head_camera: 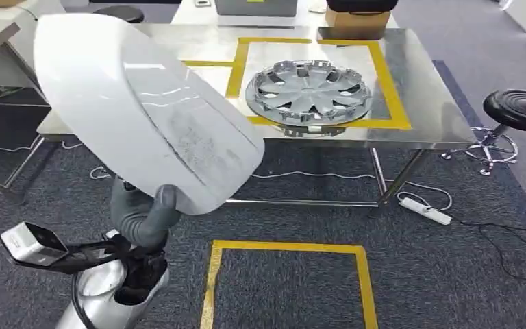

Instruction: Take the parts from the cabinet and place them on the table.

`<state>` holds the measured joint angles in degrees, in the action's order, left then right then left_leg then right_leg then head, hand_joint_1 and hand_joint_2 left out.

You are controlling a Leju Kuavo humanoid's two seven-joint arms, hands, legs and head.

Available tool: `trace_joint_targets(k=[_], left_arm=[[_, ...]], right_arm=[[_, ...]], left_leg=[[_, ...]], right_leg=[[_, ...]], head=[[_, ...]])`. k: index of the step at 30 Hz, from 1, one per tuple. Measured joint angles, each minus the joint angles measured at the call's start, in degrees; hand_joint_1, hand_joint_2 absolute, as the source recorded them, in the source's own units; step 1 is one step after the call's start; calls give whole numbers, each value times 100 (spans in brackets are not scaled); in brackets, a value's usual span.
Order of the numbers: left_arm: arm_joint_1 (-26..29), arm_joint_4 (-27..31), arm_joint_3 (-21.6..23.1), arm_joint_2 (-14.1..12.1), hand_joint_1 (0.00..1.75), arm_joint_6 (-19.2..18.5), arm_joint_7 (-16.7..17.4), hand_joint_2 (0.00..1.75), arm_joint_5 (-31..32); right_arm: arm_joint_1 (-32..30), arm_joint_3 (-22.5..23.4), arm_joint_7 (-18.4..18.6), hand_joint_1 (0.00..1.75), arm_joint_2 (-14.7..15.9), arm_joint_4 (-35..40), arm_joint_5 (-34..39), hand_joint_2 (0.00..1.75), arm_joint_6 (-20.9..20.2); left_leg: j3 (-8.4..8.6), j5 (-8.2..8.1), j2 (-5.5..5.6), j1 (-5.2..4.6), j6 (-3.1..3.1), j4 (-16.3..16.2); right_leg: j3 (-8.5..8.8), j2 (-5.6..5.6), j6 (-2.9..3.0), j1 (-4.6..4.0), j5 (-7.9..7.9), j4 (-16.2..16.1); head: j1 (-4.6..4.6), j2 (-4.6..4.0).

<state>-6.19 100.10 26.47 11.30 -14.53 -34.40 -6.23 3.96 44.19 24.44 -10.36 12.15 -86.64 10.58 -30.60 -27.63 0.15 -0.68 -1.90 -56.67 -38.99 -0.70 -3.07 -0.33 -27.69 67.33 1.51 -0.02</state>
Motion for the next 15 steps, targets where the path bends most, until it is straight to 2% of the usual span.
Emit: trace_joint_targets(k=[2, 3, 4, 5, 6, 7, 8, 9, 10, 11, 12, 13, 14, 15], left_arm=[[21, 0, 2, 0, 175, 0, 0, 175, 26], [27, 0, 2, 0, 175, 0, 0, 175, 26], [31, 0, 2, 0, 175, 0, 0, 175, 29], [31, 0, 2, 0, 175, 0, 0, 175, 26], [32, 0, 2, 0, 175, 0, 0, 175, 18], [35, -2, 0, 0, 175, 0, 4, 175, 3], [38, -6, -2, 0, 175, 0, 11, 175, -19], [53, -7, -6, -2, 175, 0, 18, 175, -26], [50, -9, -9, 7, 175, -2, 39, 175, -41], [39, -7, -4, 20, 175, -11, 44, 175, -46], [23, -7, 0, 33, 175, -20, 46, 175, -65], [15, -7, -2, 35, 175, -26, 54, 175, -87], [14, -7, -2, 35, 175, -32, 57, 175, -104], [16, -7, -2, 35, 175, -33, 61, 175, -118]], right_arm=[[-24, 0, 0, 0, 2, 0, 0, 175, 0], [-47, 0, 0, 0, 2, 0, 0, 175, 0], [-63, 0, 0, 0, 2, 0, 2, 175, 2], [-68, 0, 0, 0, 2, 0, 2, 175, 2], [-67, 0, 0, 0, 2, 0, 2, 175, 2], [-74, 0, 0, 0, 0, 0, 2, 175, 2], [-104, 0, 0, 0, -16, -18, 7, 175, 0], [-77, 0, 0, 0, -15, -20, 7, 175, 2], [-71, 0, 4, 0, -18, -17, 4, 175, 4], [-55, 2, 11, 0, -15, -15, 7, 175, 4], [-42, 4, 18, 0, -13, -13, 5, 175, 6], [-23, 4, 20, 0, -13, -7, 4, 175, 11], [-9, 4, 20, 0, -13, -7, 4, 175, 13], [0, 2, 17, 0, -13, -7, 2, 175, 13]], left_leg=[[105, -88, -3, 1, 9, 0], [175, -148, 0, 5, 16, 0], [263, -186, 3, 16, 30, -3], [365, -256, 13, 29, 60, -5], [468, -336, 19, 44, 90, -9], [562, -435, 22, 51, 130, -12], [642, -533, 22, 32, 170, -52], [626, -566, 24, 37, 200, -32], [630, -598, 20, 51, 235, -16], [657, -584, 11, 72, 245, -12], [598, -500, 13, 78, 289, -114], [434, -382, 12, 77, 327, -388], [197, -311, 9, 74, 357, -758], [-76, -409, 9, 81, 373, -1113]], right_leg=[[-493, 5, -55, 16, -261, 784], [-634, 10, -82, 35, -315, 878], [-637, 14, -91, 54, -304, 738], [-554, 17, -112, 74, -237, 390], [-434, 23, -135, 96, -48, -38], [-332, 46, -155, 130, 405, -491], [-322, 107, -135, 127, 958, -695], [-271, 88, 10, 90, 736, -675], [-268, 65, 62, 60, 816, -653], [-262, 56, 102, 49, 756, -652], [-239, 53, 133, 57, 725, -666], [-194, 41, 157, 85, 703, -700], [-151, 42, 193, 91, 665, -722], [-120, 42, 214, 94, 631, -732]], head=[[2, 0], [8, 0], [11, 0], [22, 0], [17, 0], [30, 0], [48, 0], [41, 0], [-20, 0], [4, 0], [2, 0], [-13, 0], [-16, 0], [-24, 0]])
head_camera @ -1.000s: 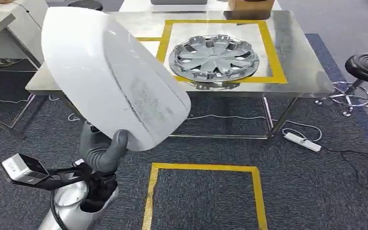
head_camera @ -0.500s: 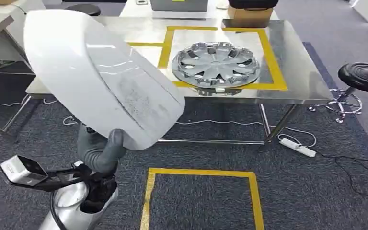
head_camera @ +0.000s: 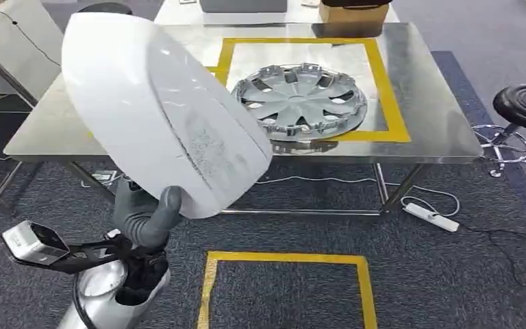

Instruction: Take the parts from the cabinet and place them on the table.

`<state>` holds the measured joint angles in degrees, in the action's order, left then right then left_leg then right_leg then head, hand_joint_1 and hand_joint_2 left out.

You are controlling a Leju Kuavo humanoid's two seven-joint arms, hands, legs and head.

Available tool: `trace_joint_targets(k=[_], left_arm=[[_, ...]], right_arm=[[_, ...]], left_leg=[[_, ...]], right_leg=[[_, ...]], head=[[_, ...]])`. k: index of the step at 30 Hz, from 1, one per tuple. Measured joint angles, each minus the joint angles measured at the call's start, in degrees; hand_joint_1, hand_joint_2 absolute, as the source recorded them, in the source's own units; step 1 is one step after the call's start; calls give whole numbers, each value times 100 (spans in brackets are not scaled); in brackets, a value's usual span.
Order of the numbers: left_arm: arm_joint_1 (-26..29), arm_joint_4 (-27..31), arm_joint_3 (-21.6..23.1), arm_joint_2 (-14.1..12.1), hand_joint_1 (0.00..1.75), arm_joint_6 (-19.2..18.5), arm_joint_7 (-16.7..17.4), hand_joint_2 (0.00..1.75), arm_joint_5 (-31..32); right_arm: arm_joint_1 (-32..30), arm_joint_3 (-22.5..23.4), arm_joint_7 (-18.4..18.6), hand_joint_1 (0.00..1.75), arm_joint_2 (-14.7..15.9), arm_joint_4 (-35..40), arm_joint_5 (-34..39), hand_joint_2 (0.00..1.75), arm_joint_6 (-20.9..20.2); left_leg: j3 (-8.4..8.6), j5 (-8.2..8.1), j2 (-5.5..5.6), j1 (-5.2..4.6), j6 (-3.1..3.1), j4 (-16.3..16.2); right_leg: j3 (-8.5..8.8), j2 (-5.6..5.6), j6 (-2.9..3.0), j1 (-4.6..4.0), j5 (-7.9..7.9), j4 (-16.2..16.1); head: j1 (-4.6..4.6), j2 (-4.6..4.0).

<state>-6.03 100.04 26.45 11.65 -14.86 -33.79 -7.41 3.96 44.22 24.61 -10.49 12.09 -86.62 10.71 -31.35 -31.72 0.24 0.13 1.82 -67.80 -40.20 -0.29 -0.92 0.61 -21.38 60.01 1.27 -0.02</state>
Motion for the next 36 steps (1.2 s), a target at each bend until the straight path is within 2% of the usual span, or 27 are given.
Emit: trace_joint_targets(k=[2, 3, 4, 5, 7, 8, 9, 10, 12, 13, 14, 16, 17, 18, 19, 20, 22, 23, 24, 27, 29, 30, 32, 33, 34, 35, 36], left_arm=[[16, 0, -4, 0, 175, 15, 22, 175, -31], [25, 0, -7, -2, 175, 42, 35, 175, -37], [35, 0, -11, -2, 175, 55, 42, 175, -39], [41, 0, -15, -2, 175, 61, 41, 175, -42], [39, 0, -20, 0, 175, 63, 41, 175, -42], [38, 0, -20, 0, 175, 63, 41, 175, -42], [30, 0, -20, 2, 175, 65, 44, 175, -44], [46, 0, -20, 11, 175, 65, 46, 175, -42], [50, 0, -37, 13, 175, 87, 46, 175, -44], [50, 0, -46, 26, 175, 94, 46, 175, -44], [46, 0, -57, 37, 175, 94, 46, 175, -44], [48, 0, -61, 42, 175, 94, 35, 175, -22], [48, 0, -63, 39, 175, 94, 29, 175, 35], [49, 0, -63, 33, 175, 94, 11, 175, 102], [49, 0, -63, 26, 175, 87, -13, 175, 161], [48, 0, -59, 22, 175, 70, -31, 175, 196], [44, 0, -37, 17, 175, 24, -61, 175, 223], [39, 0, -13, 13, 175, 4, -63, 175, 245], [31, 0, -2, 5, 175, -2, -63, 175, 258], [26, 0, 18, -7, 175, 26, -33, 175, 264], [17, 0, 18, -4, 175, 50, -24, 175, 262], [4, 0, 18, -11, 175, 50, -24, 175, 260], [14, 0, 17, -20, 175, 59, -24, 175, 249], [22, 0, 15, -28, 175, 68, -24, 175, 225], [31, 0, 13, -31, 175, 83, -24, 175, 201], [37, 0, 11, -31, 175, 107, -13, 175, 197], [37, 0, 11, -31, 175, 125, -7, 175, 194]], right_arm=[[-2, 0, 0, 0, 0, 0, -4, 175, 0], [-8, 2, 0, 0, 0, 0, -4, 175, 2], [-19, 2, 0, 0, 0, 0, -7, 175, 4], [-24, 2, 0, 0, 0, -2, -9, 175, 4], [-22, 2, -2, 0, -2, 0, -9, 175, 4], [-22, 2, -2, 0, -2, -2, -9, 175, 4], [-12, 2, -4, 0, -2, 0, -9, 175, 7], [-8, 2, -4, 0, -2, 0, -11, 175, 7], [-13, 2, -4, 0, -2, 0, -11, 175, 7], [-11, 2, -4, 0, -2, -2, -11, 175, 4], [-14, 2, -4, 0, -2, -2, -13, 175, 2], [-8, 2, -2, 0, -2, -2, -24, 175, -9], [-10, 2, -2, 0, -2, -2, -31, 175, -13], [-14, 2, -2, 0, -2, -2, -35, 175, -17], [-18, 2, -4, 0, -2, -2, -44, 175, -20], [-15, 4, -4, 0, -2, -2, -50, 175, -20], [-10, 4, -15, 0, 0, -2, -79, 175, -20], [-12, 4, -20, 0, 0, -2, -85, 175, -22], [1, 4, -22, 0, 0, -2, -85, 175, -28], [-2, 7, -35, 0, 0, -2, -79, 175, -37], [-3, 17, -37, 0, -2, 0, -76, 175, -37], [1, 24, -37, 0, -2, 0, -74, 175, -37], [3, 33, -50, 0, -2, 0, -74, 175, -37], [2, 35, -50, 0, -2, 0, -74, 175, -37], [-1, 37, -52, 0, -2, 0, -74, 175, -37], [-5, 39, -52, 0, -2, 0, -72, 175, -35], [-7, 42, -52, 0, -2, -2, -74, 175, -33]], left_leg=[[-521, -462, 0, 3, 28, -565], [-711, -601, -1, 4, 37, -669], [-791, -495, -1, 5, 41, -601], [-769, -199, -1, 5, 28, -362], [-544, 505, -2, 5, -8, 425], [-471, 732, -13, 4, -29, 761], [-435, 506, -12, -3, -64, 950], [-431, 602, -5, -6, -76, 926], [-414, 643, 18, -18, -138, 929], [-382, 682, 13, 21, -190, 967], [-366, 671, 12, 22, -209, 967], [-350, 656, 11, 16, -246, 965], [-347, 646, 10, 11, -260, 965], [-340, 641, 12, 7, -268, 964], [-327, 628, 17, 5, -275, 964], [-306, 580, 31, 5, -275, 965], [-209, 488, 46, 6, -249, 965], [-155, 459, 43, 4, -219, 964], [-156, 413, 45, -42, -180, 933], [-99, 454, 43, -13, -110, 984], [-116, 371, 35, -13, -28, 897], [-252, 240, 33, -11, 0, 640], [-765, -90, 33, 3, 36, -229], [-1027, -161, 33, 8, 47, -604], [-1148, -89, 33, 14, 49, -694], [-1133, 109, 33, 21, 47, -553], [-1018, 384, 32, 29, 43, -232]], right_leg=[[63, -2, 19, 0, -72, 0], [109, -7, 22, 0, -112, 0], [161, -22, 13, 1, -151, 0], [220, -34, -1, 5, -189, 0], [317, -57, -48, 18, -245, -1], [338, -62, -81, 8, -266, -1], [327, -70, -117, -8, -279, 27], [320, -61, -149, -10, -292, -7], [378, -43, -225, -1, -302, -51], [345, -36, -257, 3, -327, -24], [314, -23, -280, 0, -446, 120], [-57, -22, -303, -2, -888, 944], [-272, -22, -311, -6, -1053, 1377], [-423, -21, -313, -7, -1111, 1656], [-453, -22, -310, -7, -1034, 1669], [-359, -22, -302, -8, -847, 1451], [154, -13, -278, -5, -327, 444], [368, 2, -264, -6, -285, 69], [489, -5, -235, -28, -400, -43], [475, -21, -145, -58, -381, -23], [552, -17, -90, -7, -373, -94], [571, -12, -61, 0, -390, -99], [589, -11, -20, 4, -421, -99], [602, -12, -11, 4, -441, -99], [624, -16, -12, 6, -463, -99], [657, -23, -22, 8, -488, -99], [698, -31, -38, 14, -515, -99]], head=[[0, 0], [2, 0], [2, 0], [2, 0], [0, 0], [-6, 0], [-29, 0], [-13, 0], [-20, 0], [-31, 0], [0, 0], [9, 0], [18, 0], [17, 0], [18, 0], [20, 0], [20, 0], [20, 0], [18, 0], [11, 0], [-4, 0], [-40, 0], [-39, 0], [-35, 0], [-37, 0], [-39, 0], [-35, 0]])
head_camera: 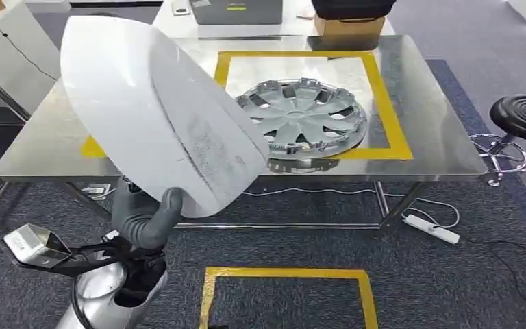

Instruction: Take the parts from the cabinet and place them on the table.

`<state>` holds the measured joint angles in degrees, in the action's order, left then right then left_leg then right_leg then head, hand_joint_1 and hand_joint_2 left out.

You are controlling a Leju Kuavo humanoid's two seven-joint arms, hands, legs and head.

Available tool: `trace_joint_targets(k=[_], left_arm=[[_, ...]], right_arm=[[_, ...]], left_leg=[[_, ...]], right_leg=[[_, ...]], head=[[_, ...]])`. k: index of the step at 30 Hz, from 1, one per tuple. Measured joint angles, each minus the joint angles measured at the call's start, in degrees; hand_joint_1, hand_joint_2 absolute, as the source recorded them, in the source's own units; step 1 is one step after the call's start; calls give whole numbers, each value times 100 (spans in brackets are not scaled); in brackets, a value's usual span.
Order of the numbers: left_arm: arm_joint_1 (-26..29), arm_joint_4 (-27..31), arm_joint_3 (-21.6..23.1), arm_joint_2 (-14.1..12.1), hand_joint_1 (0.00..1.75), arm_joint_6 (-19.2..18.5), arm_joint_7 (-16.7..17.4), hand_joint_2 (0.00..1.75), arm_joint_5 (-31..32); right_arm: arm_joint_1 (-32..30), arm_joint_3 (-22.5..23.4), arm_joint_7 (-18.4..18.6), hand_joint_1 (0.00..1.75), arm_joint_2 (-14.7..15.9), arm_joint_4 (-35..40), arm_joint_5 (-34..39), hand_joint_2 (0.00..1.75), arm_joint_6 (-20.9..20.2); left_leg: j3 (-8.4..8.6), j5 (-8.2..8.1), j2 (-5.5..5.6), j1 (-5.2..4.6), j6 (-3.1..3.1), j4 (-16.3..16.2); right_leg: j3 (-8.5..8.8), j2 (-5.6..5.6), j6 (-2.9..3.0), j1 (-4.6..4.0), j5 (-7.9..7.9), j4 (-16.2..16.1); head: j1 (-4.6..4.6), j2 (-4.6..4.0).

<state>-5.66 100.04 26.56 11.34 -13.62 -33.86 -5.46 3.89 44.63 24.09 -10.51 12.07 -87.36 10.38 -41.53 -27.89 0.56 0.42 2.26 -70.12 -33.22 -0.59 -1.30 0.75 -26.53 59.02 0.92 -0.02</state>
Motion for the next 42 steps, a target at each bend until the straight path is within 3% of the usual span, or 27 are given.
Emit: trace_joint_targets(k=[2, 3, 4, 8, 9, 11, 12, 13, 14, 17, 18, 21, 23, 24, 25, 27, 28, 29, 30, 32, 33, 34, 37, 38, 39, 40, 42], left_arm=[[-1, 0, 0, 4, 175, 22, 9, 175, -2], [-5, 0, 0, 9, 175, 26, 9, 175, -7], [-1, 0, 2, 15, 175, 26, 15, 175, -9], [5, 0, -4, 26, 175, 30, 31, 175, -17], [-1, 0, -2, 28, 175, 28, 28, 175, -20], [4, 0, -2, 26, 175, 26, 31, 175, -24], [6, 0, -2, 26, 175, 28, 28, 175, -22], [7, 0, -2, 26, 175, 28, 31, 175, 0], [7, 0, -2, 24, 175, 39, 26, 175, 13], [3, 0, 2, 24, 175, 19, 4, 175, 55], [-3, 0, 4, 17, 175, -13, -22, 175, 70], [-16, 0, 11, 4, 175, -90, -55, 175, 131], [-19, 2, 20, 13, 175, -77, -72, 175, 201], [-44, 2, 20, 13, 175, -61, -101, 175, 241], [-62, 2, 20, 7, 175, -57, -116, 175, 254], [-39, 2, 20, -11, 175, -39, -125, 175, 267], [-33, 0, 20, -22, 175, -39, -125, 175, 269], [-28, 0, 20, -31, 175, -24, -125, 175, 273], [-29, 2, 15, -35, 175, 4, -125, 175, 271], [-30, 2, 13, -33, 175, 46, -125, 175, 262], [-27, -2, 11, -44, 175, 68, -125, 175, 260], [-22, -2, 13, -37, 175, 94, -129, 175, 264], [-16, 0, 4, -35, 175, 184, -168, 175, 323], [-12, 9, 4, -22, 175, 183, -179, 175, 326], [-22, 18, 4, -22, 175, 188, -181, 175, 326], [-26, 22, 7, -7, 175, 188, -186, 175, 330], [-20, 20, 7, -7, 175, 192, -188, 175, 330]], right_arm=[[-1, 2, 0, 0, -2, 0, -4, 175, 0], [4, 7, -2, 0, 0, 2, -4, 175, 4], [10, 13, 0, 0, 0, 2, -4, 175, 7], [8, 42, 0, 0, 0, 2, -7, 175, 17], [12, 44, -2, 0, 0, 2, -7, 175, 17], [10, 46, -2, 0, 0, 2, -7, 175, 17], [3, 48, -2, 0, 0, 0, -9, 175, 15], [-6, 50, 0, 0, 0, 0, -9, 175, 15], [-10, 52, 0, 0, 0, 0, -13, 175, 13], [7, 61, 0, 0, 0, 2, -24, 175, 2], [12, 63, 0, 0, 0, 0, -35, 175, -9], [15, 70, -2, 0, 0, 2, -44, 175, -33], [2, 77, -9, 0, -2, 2, -55, 175, -48], [-10, 79, -9, 0, 0, 2, -57, 175, -46], [-5, 81, -11, 0, 0, 2, -57, 175, -48], [6, 79, -17, 0, 0, 2, -57, 175, -50], [-4, 79, -17, 0, 0, 2, -55, 175, -59], [-17, 81, -17, 0, 0, 2, -52, 175, -59], [-19, 81, -17, 0, 0, 2, -46, 175, -59], [-14, 83, -17, 0, 0, 2, -39, 175, -59], [-30, 85, -17, 0, 0, 0, -39, 175, -59], [-2, 90, -17, 0, -2, 0, -42, 175, -59], [26, 92, -13, 0, -2, 0, -50, 175, -63], [39, 92, -11, 0, 0, 4, -55, 175, -63], [34, 92, -9, 0, 0, 2, -55, 175, -66], [34, 92, -11, 0, 0, 4, -57, 175, -66], [32, 94, -9, 0, 0, 4, -57, 175, -66]], left_leg=[[391, 538, -21, 14, -3, 913], [498, 471, -20, 0, 0, 1101], [501, 410, -3, 3, -79, 1139], [561, 381, 10, 17, -229, 1196], [580, 364, 6, 17, -259, 1196], [591, 339, 2, 0, -298, 1195], [592, 330, 4, -10, -311, 1193], [601, 323, 10, -17, -318, 1193], [622, 307, 19, -19, -323, 1192], [720, 225, 27, -20, -279, 1192], [730, 164, 27, -47, -242, 1186], [765, 50, 36, -39, -138, 1223], [875, -6, 29, -33, -78, 1203], [828, -14, 12, -44, -40, 1013], [611, -117, 11, -36, -7, 650], [-92, -326, 10, -20, 41, -296], [-350, -277, 10, -20, 46, -520], [-455, -129, 9, -19, 42, -495], [-451, 177, 10, -19, 32, -242], [-209, 989, 6, -19, -2, 689], [-131, 1094, 2, -30, -21, 909], [-58, 954, 16, -35, -64, 1029], [-76, 836, 21, -53, -190, 1002], [-19, 795, 20, -13, -233, 1048], [24, 757, 17, -7, -263, 1056], [50, 727, 15, -6, -297, 1066], [90, 658, 13, -9, -307, 1066]], right_leg=[[85, -14, -63, 11, -67, -1], [78, -22, -113, -35, -116, 40], [70, -28, -136, -30, -123, 28], [125, 2, -261, -14, -202, 8], [15, 11, -272, -17, -354, 249], [-454, 11, -288, -17, -771, 1152], [-681, 10, -293, -20, -896, 1543], [-825, 10, -295, -20, -887, 1730], [-821, 10, -284, -21, -721, 1611], [-275, 13, -233, -21, 67, 301], [-167, 20, -219, -32, 21, 47], [-115, 8, -99, -66, -112, 24], [49, -10, -30, -11, -99, -37], [157, -9, -7, -6, -146, -41], [232, 4, 27, -4, -200, -41], [378, -2, 34, -4, -339, -41], [463, -7, 19, -3, -404, -38], [559, -2, -7, 2, -433, -35], [671, -20, -19, 6, -521, -37], [916, -54, -44, 18, -721, -37], [922, -55, -86, 7, -826, -49], [946, -87, -137, -21, -906, -30], [1074, -66, -198, -13, -914, -277], [1140, -56, -240, -14, -965, -315], [1075, -17, -257, -18, -1016, -131], [839, 1, -253, -20, -1157, 247], [160, 1, -243, -28, -1491, 1277]], head=[[-4, 0], [-22, 0], [-11, 0], [4, 0], [39, 0], [44, 0], [53, 0], [48, 0], [50, 0], [52, 0], [50, 0], [37, 0], [48, 2], [-5, -2], [-59, 0], [-52, 0], [-61, 0], [-55, 0], [-57, 0], [-57, 0], [-59, 0], [-74, 0], [-33, 0], [-33, 2], [-26, 0], [15, 0], [24, 0]])
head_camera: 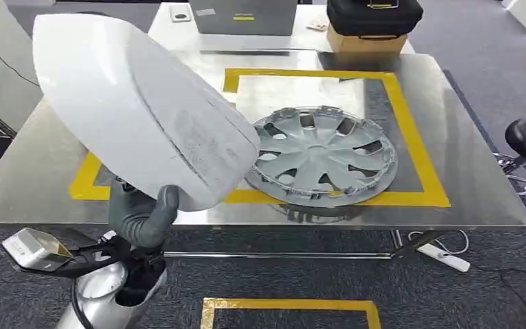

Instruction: Take the parts from the cabinet and place them on the table.

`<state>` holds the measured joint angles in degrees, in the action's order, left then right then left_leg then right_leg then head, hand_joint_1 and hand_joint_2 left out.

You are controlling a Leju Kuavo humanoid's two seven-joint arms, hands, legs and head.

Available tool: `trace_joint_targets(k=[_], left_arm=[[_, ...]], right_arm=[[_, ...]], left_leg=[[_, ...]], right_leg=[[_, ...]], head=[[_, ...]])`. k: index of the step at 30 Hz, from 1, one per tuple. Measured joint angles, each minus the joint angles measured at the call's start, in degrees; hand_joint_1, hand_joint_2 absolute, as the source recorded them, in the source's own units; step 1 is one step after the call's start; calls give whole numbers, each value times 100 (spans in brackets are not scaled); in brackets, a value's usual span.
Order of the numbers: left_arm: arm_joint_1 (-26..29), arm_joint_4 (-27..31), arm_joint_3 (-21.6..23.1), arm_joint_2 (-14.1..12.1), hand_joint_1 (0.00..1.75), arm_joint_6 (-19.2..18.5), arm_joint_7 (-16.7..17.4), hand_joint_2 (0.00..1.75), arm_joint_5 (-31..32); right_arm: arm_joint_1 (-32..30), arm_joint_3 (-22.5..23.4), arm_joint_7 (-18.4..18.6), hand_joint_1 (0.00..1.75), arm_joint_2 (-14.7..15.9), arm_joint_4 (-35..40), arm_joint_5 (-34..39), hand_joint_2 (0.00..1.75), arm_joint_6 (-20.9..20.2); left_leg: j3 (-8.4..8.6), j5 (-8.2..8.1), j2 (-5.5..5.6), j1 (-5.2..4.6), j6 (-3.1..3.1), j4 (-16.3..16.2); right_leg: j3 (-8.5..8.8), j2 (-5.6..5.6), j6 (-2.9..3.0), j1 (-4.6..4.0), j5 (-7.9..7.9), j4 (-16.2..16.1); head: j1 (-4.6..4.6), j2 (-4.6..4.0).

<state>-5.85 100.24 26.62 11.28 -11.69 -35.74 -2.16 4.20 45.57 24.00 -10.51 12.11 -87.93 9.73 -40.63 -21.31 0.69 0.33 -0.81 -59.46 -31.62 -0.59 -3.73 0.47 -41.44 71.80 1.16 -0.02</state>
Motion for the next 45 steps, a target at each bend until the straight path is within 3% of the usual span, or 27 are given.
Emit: trace_joint_targets(k=[1, 2, 3, 5, 6, 10, 12, 13, 15, 16, 17, 19, 21, 22, 25, 27, 29, 31, 32, 34, 36, 37, 38, 41, 42, 43, 45], left_arm=[[8, 0, 0, -2, 175, 5, 0, 175, 9], [12, 0, 0, -2, 175, 5, 0, 175, 26], [15, 0, 0, -4, 175, 7, 0, 175, 33], [14, 0, 0, -4, 175, 13, 0, 175, 33], [13, 0, 0, -4, 175, 29, 0, 175, 31], [11, 2, 0, 7, 175, 44, 0, 175, -18], [12, 2, 0, 13, 175, 55, 0, 175, -24], [6, 2, 0, 13, 175, 59, 0, 175, -28], [24, 2, 0, 9, 175, 64, 0, 175, -28], [29, 2, 0, 4, 175, 70, 0, 175, -28], [34, 2, 0, -2, 175, 74, 2, 175, -31], [35, 2, -2, -13, 175, 90, 22, 175, -42], [31, 2, -2, -7, 175, 197, 131, 175, -46], [20, 0, -4, -7, 175, 251, 198, 175, -46], [-59, -143, -11, 15, 175, 535, 476, 175, 61], [-215, -393, -9, 33, 175, 758, 651, 175, 225], [-345, -558, 0, 55, 175, 798, 660, 175, 276], [-394, -691, 0, 66, 175, 815, 678, 175, 291], [-402, -754, 2, 66, 175, 818, 680, 175, 299], [-446, -835, 7, 66, 175, 828, 714, 175, 356], [-619, -946, 54, 66, 175, 939, 845, 175, 576], [-781, -1045, 96, 66, 175, 1054, 912, 175, 761], [-966, -1184, 146, 65, 175, 1212, 998, 175, 1006], [-1554, -1669, 242, 68, 175, 1698, 1187, 175, 1768], [-1717, -1795, 280, 68, 175, 1795, 1218, 175, 1858], [-1858, -1934, 288, 68, 175, 1881, 1230, 175, 1951], [-2136, -2226, 317, 68, 175, 2209, 1430, 175, 2515]], right_arm=[[-13, 2, 0, 0, 0, -2, 0, 175, 0], [-28, 2, 0, 0, 0, -2, 2, 175, -2], [-37, 4, 0, 0, 0, -2, 2, 175, -2], [-27, 7, -7, 0, 0, -2, 0, 175, 0], [-26, 7, -9, 0, -2, -2, 0, 175, 0], [-25, 7, -7, 0, -13, -7, -4, 175, 7], [-24, 7, 9, 0, -13, -7, -4, 175, 4], [-22, 7, 11, 0, -13, -7, -7, 175, 4], [-24, 7, 13, 0, -13, -7, -9, 175, 4], [-27, 7, 20, 0, -13, -7, -9, 175, 4], [-28, 7, 26, 0, -13, -7, -9, 175, 4], [-25, 7, 26, 0, -13, -7, -7, 175, 4], [-22, 7, 24, 0, -13, -7, -7, 175, 9], [-23, 7, 20, 0, -13, -7, -9, 175, 20], [-20, 7, 7, 0, -13, -6, -33, 175, 52], [-11, 7, 0, 0, -13, -7, -63, 175, 68], [-3, 7, -7, 0, -13, -7, -66, 175, 79], [-12, 7, -9, 0, -13, -7, -66, 175, 81], [-24, 9, -9, 0, -13, -7, -66, 175, 81], [-27, 7, -11, 0, -13, -7, -76, 175, 79], [-13, 7, -30, 0, -11, -7, -96, 175, 68], [-2, 7, -44, 0, -11, -7, -98, 175, 52], [17, 7, -57, 0, -11, -7, -101, 175, 35], [36, 2, -68, 0, -11, -7, -103, 175, -7], [44, -2, -70, 0, -11, -4, -105, 175, -9], [48, -9, -77, 0, -11, -5, -105, 175, -11], [53, -13, -81, 0, -11, -7, -105, 175, -20]], left_leg=[[32, -31, 3, -1, 0, 0], [74, -63, 9, -1, 1, 0], [127, -94, 24, 3, 14, 0], [241, -152, 34, 18, 67, -1], [266, -175, 35, 14, 101, -1], [286, -130, 45, -4, 242, 47], [276, -207, 25, -4, 302, -16], [164, -388, 13, -4, 329, -262], [-232, -810, 8, 2, 360, -1120], [-403, -930, 8, 1, 365, -1473], [-469, -925, 7, 1, 362, -1600], [-250, -608, 7, -1, 323, -1197], [285, -222, -1, -13, 254, -270], [424, -284, -6, -27, 233, -24], [433, -311, 11, -40, 166, 40], [486, -279, 10, 13, 100, 118], [492, -291, 1, 16, 52, 122], [494, -304, -6, 9, 33, 119], [499, -306, -5, 8, 31, 119], [513, -321, 0, 11, 33, 117], [543, -342, 14, 18, 64, 113], [542, -351, 27, -5, 103, 100], [522, -353, 48, -34, 131, 69], [532, -307, 43, -16, 221, 135], [525, -346, 32, -13, 253, 117], [470, -447, 9, -18, 286, -15], [77, -846, 4, -9, 324, -812]], right_leg=[[-299, 0, 0, -2, -33, 358], [-468, 0, -7, 0, 102, 427], [-504, 1, -18, 7, 386, 234], [-310, 5, -39, 25, 1097, -634], [-223, 8, -52, 39, 1329, -1008], [-198, -30, 118, -8, 1321, -1102], [-168, -25, 202, 35, 1369, -1147], [-165, -20, 235, 37, 1370, -1148], [-165, -9, 255, 31, 1363, -1148], [-165, -4, 260, 26, 1360, -1148], [-164, -2, 261, 22, 1360, -1148], [-155, -8, 259, 17, 1357, -1148], [-131, -16, 234, 18, 1341, -1148], [-149, -18, 195, -23, 1316, -1132], [-148, -9, 104, -11, 1327, -1214], [-119, -4, 31, -15, 1284, -1173], [-400, 5, 0, -10, 948, -617], [-872, 5, -28, -11, 581, 283], [-1009, 5, -33, -10, 580, 484], [-896, 7, -37, -4, 965, 94], [-458, 18, -34, 13, 1493, -894], [-345, 28, -29, 13, 1498, -1174], [-317, -1, 45, 12, 1532, -1206], [-334, -9, 144, -10, 1563, -1206], [-319, -6, 189, 26, 1590, -1240], [-315, -8, 203, 28, 1593, -1243], [-316, -3, 249, 30, 1590, -1242]], head=[[-4, 0], [2, 0], [4, 0], [2, 0], [4, 0], [-9, 0], [-15, 0], [-64, 0], [-61, 0], [-66, 0], [-59, 0], [-63, 0], [-63, 0], [-65, 0], [-64, 0], [-55, 0], [-24, 0], [-24, 0], [-26, 0], [-22, 0], [-22, 0], [-18, 0], [-31, 0], [-24, 0], [-24, 0], [-56, 0], [-72, 0]])
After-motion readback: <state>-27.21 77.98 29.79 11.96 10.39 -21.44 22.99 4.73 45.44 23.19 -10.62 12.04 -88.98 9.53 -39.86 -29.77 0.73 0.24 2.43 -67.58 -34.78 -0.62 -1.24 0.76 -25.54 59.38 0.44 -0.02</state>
